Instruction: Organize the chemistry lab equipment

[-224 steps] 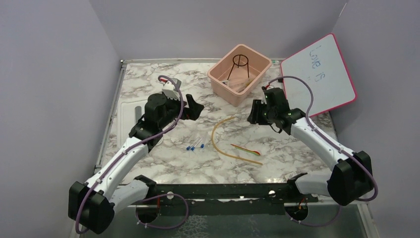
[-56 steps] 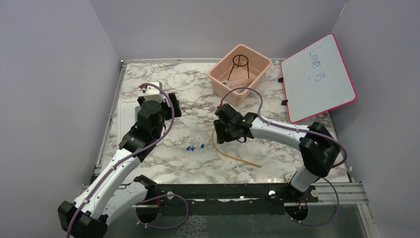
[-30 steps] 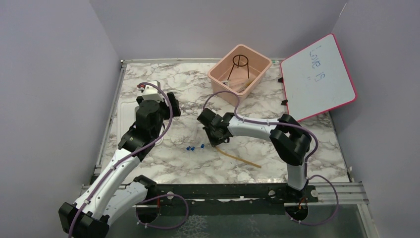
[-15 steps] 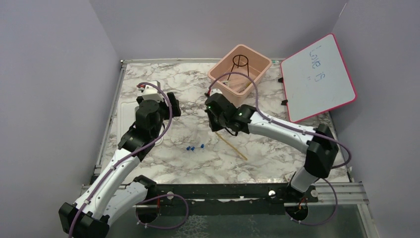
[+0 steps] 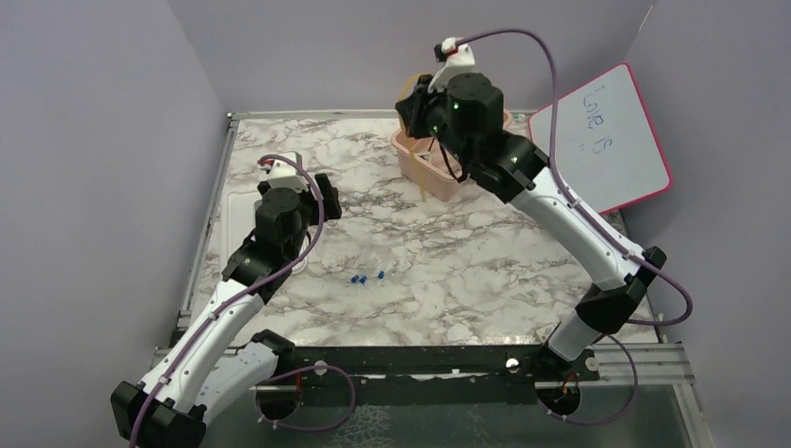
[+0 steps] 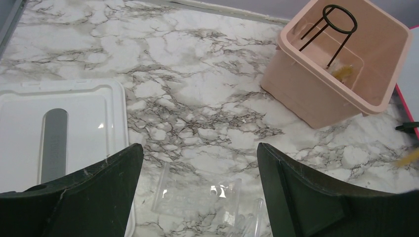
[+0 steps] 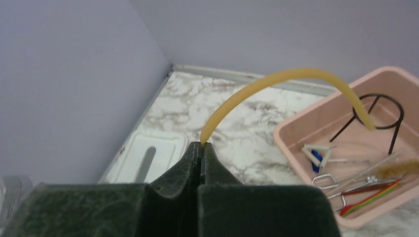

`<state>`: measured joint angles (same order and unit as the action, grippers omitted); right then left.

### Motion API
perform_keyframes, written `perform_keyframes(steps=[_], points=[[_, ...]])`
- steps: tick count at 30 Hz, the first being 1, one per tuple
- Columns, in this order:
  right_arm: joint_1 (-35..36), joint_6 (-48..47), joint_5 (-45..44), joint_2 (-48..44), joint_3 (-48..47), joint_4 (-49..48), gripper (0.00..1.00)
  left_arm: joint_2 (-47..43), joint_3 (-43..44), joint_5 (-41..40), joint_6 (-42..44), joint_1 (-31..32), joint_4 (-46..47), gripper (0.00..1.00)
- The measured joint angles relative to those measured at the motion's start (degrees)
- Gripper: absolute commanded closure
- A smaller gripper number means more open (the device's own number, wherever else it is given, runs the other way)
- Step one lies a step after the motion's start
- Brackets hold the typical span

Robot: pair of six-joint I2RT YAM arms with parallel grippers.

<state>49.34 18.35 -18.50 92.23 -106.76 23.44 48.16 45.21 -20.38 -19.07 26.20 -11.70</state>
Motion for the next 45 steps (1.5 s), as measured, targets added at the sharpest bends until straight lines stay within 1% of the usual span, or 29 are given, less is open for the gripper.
perform_keyframes(steps=[3, 5, 10, 14, 22, 28, 32, 35, 41, 45], points=[[-4.4, -0.6, 0.0, 3.6, -7.1, -1.2, 0.99, 0.0, 0.0, 0.1, 0.0, 0.0, 0.0, 0.12], [-7.1, -1.0, -0.1, 5.7, -9.7, -2.1, 0.99, 0.0, 0.0, 0.3, 0.0, 0.0, 0.0, 0.12], [-13.0, -1.9, -0.4, 9.5, -9.6, -5.1, 0.99, 0.0, 0.0, 0.4, 0.0, 0.0, 0.0, 0.12], [-15.5, -3.0, -0.7, 10.8, -6.6, -7.6, 0.99, 0.0, 0.0, 0.4, 0.0, -0.3, 0.0, 0.12], [-16.1, -3.0, -1.6, 12.0, -0.1, -11.5, 1.0, 0.4, 0.0, 0.9, 0.0, -0.6, 0.0, 0.12], [-16.1, 0.1, -1.7, 13.3, 3.4, -10.8, 0.99, 0.4, 0.0, 0.9, -0.1, -0.6, 0.0, 0.12], [-16.1, 4.6, -1.7, 11.3, 12.1, -11.7, 0.99, 0.4, 0.0, 1.0, -0.2, -0.7, 0.0, 0.12], [-16.1, 7.3, -1.6, 11.6, 15.8, -10.4, 0.99, 0.4, 0.0, 1.1, -0.2, -0.7, 0.1, 0.12], [-16.1, 10.2, -1.6, 12.0, 16.1, -10.1, 0.99, 0.4, 0.0, 1.3, -0.3, -0.7, 0.1, 0.12], [-16.5, 10.2, -1.6, 15.0, 12.1, -9.0, 0.98, 0.4, 0.0, 1.4, -0.3, -0.7, 0.1, 0.12]])
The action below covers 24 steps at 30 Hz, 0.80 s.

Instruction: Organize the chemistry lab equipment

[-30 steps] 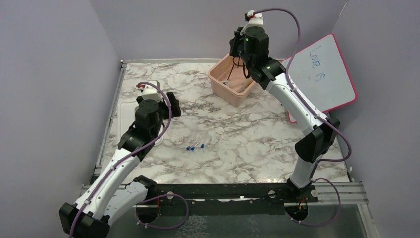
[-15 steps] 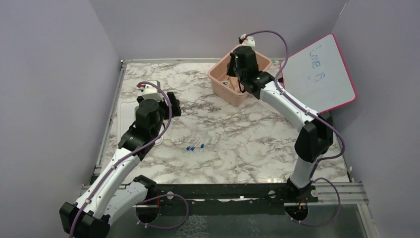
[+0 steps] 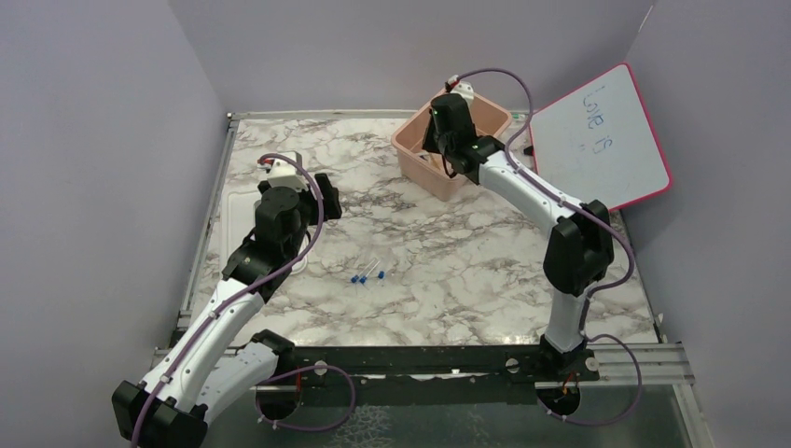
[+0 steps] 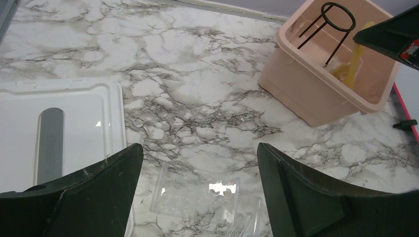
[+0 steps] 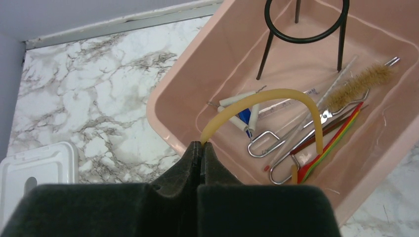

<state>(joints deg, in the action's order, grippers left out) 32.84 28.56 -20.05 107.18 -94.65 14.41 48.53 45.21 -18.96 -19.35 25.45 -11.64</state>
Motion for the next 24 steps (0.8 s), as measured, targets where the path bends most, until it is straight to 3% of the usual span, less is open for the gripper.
perform_keyframes(steps=[5, 13, 24], points=[[-0.7, 0.6, 0.0, 5.1, -7.1, 3.2, 0.89, 0.0, 0.0, 0.1, 0.0, 0.0, 0.0, 0.12], [-1.5, 3.1, -0.3, 10.5, -15.3, 12.0, 0.65, 0.0, 0.0, 0.1, 0.0, 0.0, 0.0, 0.12], [-1.5, 0.6, 3.5, 6.3, -14.9, 14.8, 0.61, 0.0, 0.0, 0.1, 0.0, 0.0, 0.0, 0.11]])
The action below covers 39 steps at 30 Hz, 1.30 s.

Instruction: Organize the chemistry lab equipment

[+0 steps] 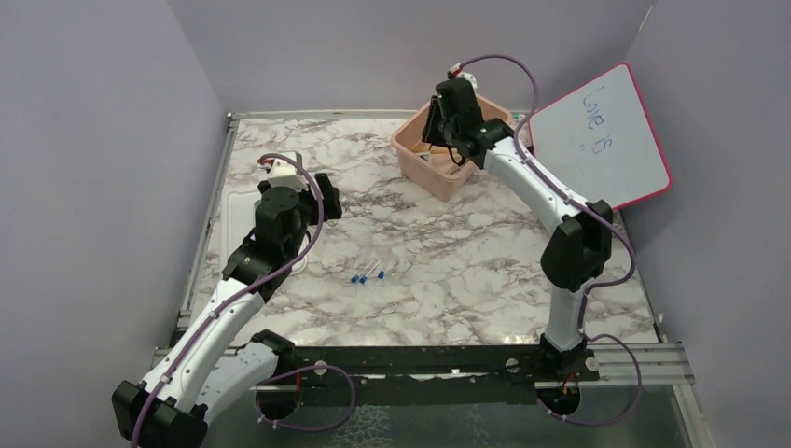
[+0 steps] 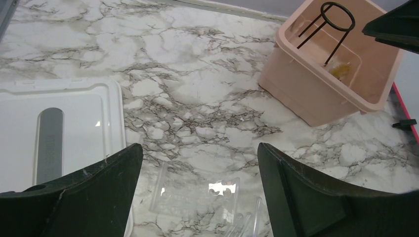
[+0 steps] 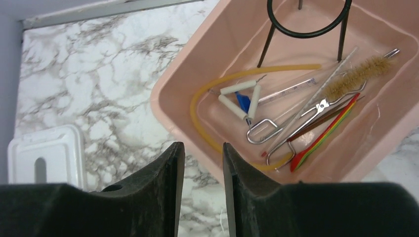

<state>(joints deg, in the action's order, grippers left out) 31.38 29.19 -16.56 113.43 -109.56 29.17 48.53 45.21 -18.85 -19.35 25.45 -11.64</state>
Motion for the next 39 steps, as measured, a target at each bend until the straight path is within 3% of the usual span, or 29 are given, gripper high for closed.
perform_keyframes(steps=[9, 15, 23, 39], points=[[1.0, -1.6, 10.6, -18.4, 17.9, -4.0, 0.61, 0.8, 0.0, 0.9, -0.7, -0.1, 0.0, 0.11], [7.5, 0.0, 12.5, -22.4, 29.4, -5.8, 0.61, 1.8, 0.0, 0.9, -1.6, -0.3, 0.0, 0.11], [15.1, 6.2, 12.9, -20.2, 40.5, -5.6, 0.61, 3.3, 0.0, 2.6, -2.7, -0.3, 0.0, 0.11], [24.2, 11.5, 14.5, -4.2, 35.4, -5.2, 0.61, 3.3, 0.0, 3.0, -2.9, -0.6, 0.4, 0.11]])
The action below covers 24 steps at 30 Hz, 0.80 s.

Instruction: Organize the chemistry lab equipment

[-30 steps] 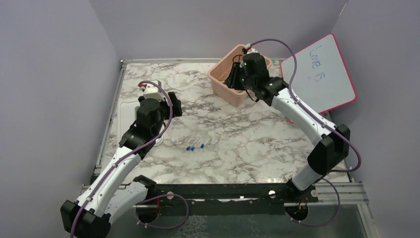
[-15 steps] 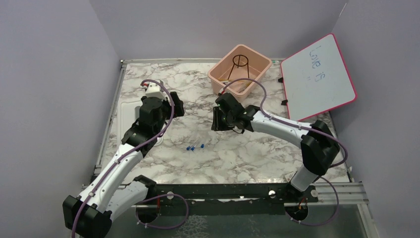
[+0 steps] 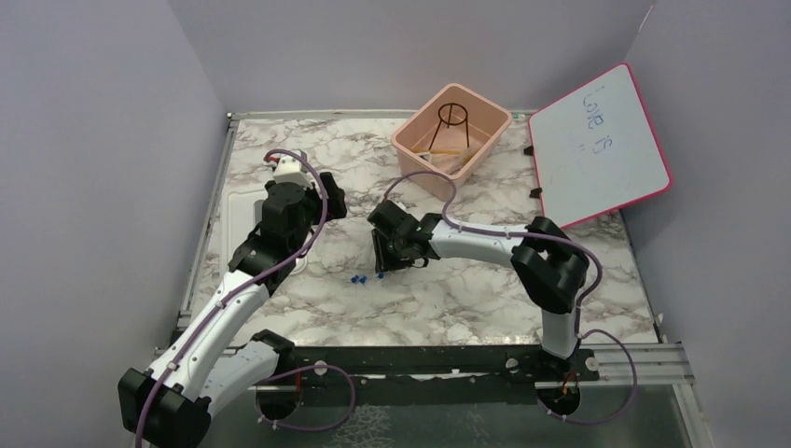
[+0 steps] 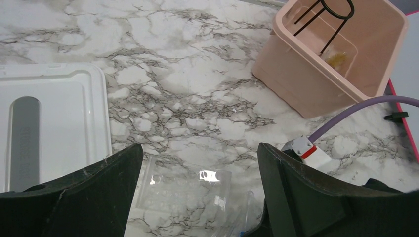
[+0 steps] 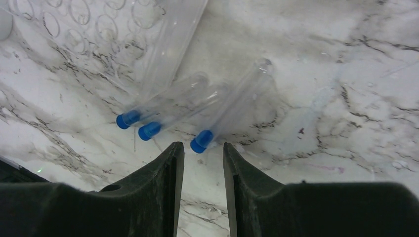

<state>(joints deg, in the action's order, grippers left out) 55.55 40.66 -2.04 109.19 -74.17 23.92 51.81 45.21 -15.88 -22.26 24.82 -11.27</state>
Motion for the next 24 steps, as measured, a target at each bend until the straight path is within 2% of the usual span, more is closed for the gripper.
perform_keyframes(steps=[12, 20, 24], points=[[1.5, 0.9, -5.4, 6.4, -7.4, 5.9, 0.61, 0.0, 0.0, 0.0, 0.0, -0.1, 0.0, 0.11], [1.5, 1.0, -9.7, 7.2, -8.7, 9.4, 0.83, 0.0, 0.0, 0.0, 0.0, -0.4, 0.0, 0.11], [1.5, 1.4, -11.9, 7.1, -8.7, 10.2, 0.87, 0.3, 0.0, 0.0, -0.1, -0.4, 0.0, 0.1]])
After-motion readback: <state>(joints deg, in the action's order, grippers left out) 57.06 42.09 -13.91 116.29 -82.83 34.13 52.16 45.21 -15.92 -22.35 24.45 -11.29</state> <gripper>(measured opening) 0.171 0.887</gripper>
